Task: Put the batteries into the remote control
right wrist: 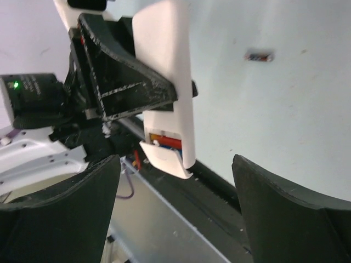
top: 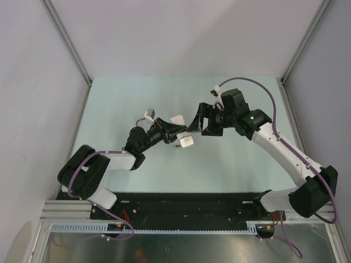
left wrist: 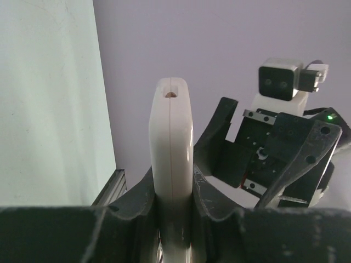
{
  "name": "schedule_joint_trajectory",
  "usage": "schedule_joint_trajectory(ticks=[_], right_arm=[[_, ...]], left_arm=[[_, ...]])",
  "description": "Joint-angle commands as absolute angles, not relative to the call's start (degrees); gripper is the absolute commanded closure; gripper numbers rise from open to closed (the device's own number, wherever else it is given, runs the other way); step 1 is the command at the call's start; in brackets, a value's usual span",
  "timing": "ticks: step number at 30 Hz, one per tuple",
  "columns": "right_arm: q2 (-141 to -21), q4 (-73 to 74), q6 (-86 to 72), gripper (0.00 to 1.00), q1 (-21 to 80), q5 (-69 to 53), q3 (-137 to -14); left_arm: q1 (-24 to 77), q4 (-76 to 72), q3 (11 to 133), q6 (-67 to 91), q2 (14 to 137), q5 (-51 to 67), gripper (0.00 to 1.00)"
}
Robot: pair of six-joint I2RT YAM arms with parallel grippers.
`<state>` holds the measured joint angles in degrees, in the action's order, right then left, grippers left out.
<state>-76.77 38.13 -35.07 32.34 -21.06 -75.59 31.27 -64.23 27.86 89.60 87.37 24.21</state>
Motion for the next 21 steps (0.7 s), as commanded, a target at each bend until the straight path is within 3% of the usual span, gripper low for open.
schedule_joint_trajectory(ticks=[1, 21], right_arm=[[-74.5, 28.6, -38.7, 0.13, 30.2, -36.1, -72.3], [-77.6, 21.5, -38.8, 0.19, 29.3, -46.4, -64.8]], left_arm=[[30.4, -67.8, 27.8, 90.5, 86.0, 24.7, 1.00], [30.1, -67.7, 29.4, 91.0, 83.8, 24.9, 1.00]])
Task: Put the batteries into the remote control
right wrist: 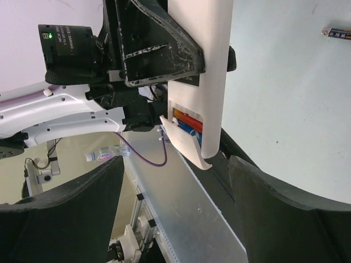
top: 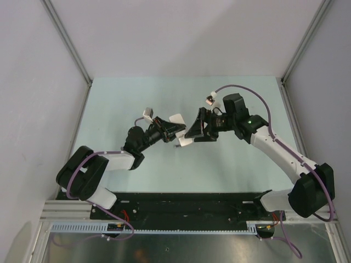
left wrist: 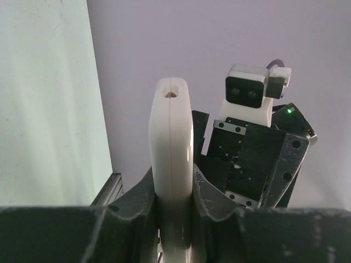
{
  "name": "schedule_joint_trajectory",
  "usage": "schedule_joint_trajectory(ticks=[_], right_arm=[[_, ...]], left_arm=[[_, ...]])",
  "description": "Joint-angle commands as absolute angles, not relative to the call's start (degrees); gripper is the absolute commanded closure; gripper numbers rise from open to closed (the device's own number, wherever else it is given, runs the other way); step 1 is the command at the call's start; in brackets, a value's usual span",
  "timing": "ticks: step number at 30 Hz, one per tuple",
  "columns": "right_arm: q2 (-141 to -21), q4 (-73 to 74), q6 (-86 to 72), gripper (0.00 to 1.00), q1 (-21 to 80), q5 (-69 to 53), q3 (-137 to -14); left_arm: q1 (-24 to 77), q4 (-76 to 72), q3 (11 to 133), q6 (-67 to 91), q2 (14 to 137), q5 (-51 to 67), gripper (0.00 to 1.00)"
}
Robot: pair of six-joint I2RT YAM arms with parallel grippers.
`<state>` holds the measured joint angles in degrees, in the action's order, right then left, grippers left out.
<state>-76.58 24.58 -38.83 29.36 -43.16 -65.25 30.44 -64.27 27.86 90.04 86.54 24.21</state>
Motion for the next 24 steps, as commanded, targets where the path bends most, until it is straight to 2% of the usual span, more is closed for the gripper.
schedule_joint_trajectory(ticks=[1, 24], right_arm=[[-78.1, 21.4, -39.0, 0.20, 29.3, -46.7, -64.7], [-84.1, 15.8, -41.2, 0.33, 29.4, -49.3, -64.5]], left_arm=[[30.1, -67.7, 29.4, 91.1, 83.8, 24.8, 1.00], [30.2, -67.8, 30.2, 91.4, 84.2, 25.8, 1.00]])
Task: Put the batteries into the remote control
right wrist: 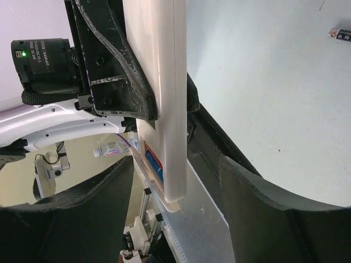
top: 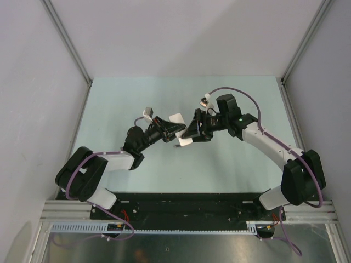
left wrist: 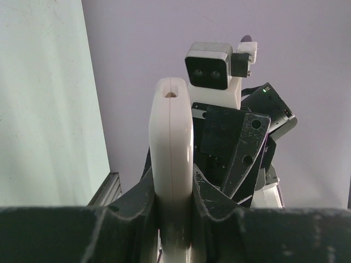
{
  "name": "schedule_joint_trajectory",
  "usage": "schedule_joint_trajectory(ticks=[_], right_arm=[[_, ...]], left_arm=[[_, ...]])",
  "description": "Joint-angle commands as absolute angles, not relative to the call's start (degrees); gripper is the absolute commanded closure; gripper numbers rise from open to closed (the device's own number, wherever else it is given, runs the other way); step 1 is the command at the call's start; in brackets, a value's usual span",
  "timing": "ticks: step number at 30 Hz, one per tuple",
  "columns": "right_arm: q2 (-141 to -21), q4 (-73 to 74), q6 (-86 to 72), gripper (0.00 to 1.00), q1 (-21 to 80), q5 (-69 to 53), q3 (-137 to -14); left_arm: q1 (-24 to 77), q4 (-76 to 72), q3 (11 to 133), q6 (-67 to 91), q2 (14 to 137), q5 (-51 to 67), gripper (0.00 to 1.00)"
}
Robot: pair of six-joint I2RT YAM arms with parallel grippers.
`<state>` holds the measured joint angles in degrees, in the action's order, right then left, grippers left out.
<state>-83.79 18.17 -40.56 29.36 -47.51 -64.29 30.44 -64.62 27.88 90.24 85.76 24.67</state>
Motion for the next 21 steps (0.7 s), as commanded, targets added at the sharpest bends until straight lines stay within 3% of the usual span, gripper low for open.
schedule_joint_trajectory(ticks=[1, 21], right_arm=[[-84.2, 15.7, -41.1, 0.33, 29.3, -49.3, -64.5], [-85.4, 14.9, -41.9, 0.44, 29.3, -48.9, -64.5]], left_arm=[[30.2, -67.7, 30.3, 91.5, 84.3, 25.8, 1.00], [30.5, -67.7, 30.8, 91.8, 83.9, 26.2, 1.00]])
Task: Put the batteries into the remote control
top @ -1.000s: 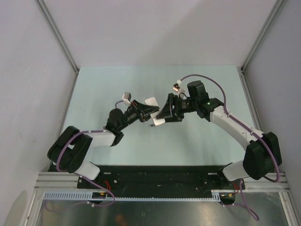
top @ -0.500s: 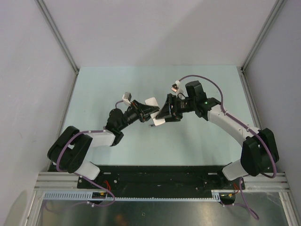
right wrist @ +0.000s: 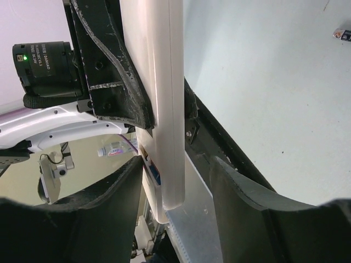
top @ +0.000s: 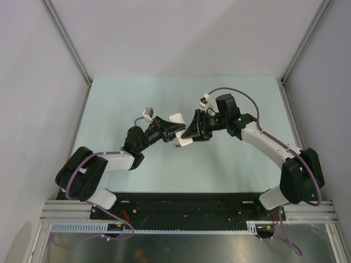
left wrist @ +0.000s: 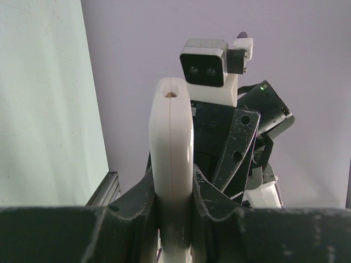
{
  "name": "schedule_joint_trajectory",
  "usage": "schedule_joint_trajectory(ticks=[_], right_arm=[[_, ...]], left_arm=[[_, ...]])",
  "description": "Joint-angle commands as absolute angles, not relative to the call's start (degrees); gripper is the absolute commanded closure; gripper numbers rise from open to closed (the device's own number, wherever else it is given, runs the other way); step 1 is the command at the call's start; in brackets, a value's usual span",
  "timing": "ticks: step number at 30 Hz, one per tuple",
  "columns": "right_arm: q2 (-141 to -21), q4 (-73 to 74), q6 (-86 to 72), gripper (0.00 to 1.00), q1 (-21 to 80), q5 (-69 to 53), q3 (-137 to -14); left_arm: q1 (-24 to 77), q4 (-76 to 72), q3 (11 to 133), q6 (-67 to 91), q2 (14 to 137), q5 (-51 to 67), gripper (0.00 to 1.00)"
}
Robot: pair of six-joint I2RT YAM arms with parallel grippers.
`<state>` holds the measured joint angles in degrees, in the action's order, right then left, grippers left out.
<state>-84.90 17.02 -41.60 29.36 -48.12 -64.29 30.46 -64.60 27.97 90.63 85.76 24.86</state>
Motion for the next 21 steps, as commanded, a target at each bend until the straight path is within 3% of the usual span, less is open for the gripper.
schedule_joint_trajectory(ticks=[1, 21], right_arm=[[-85.5, 14.9, -41.8, 0.45, 29.3, -48.8, -64.5], [-87.3, 11.2, -43.9, 0.46, 29.7, -47.0, -64.5]], left_arm=[[30.5, -67.8, 30.8, 91.8, 83.9, 26.2, 1.00], [32.0, -67.8, 30.8, 92.1, 83.3, 26.2, 1.00]])
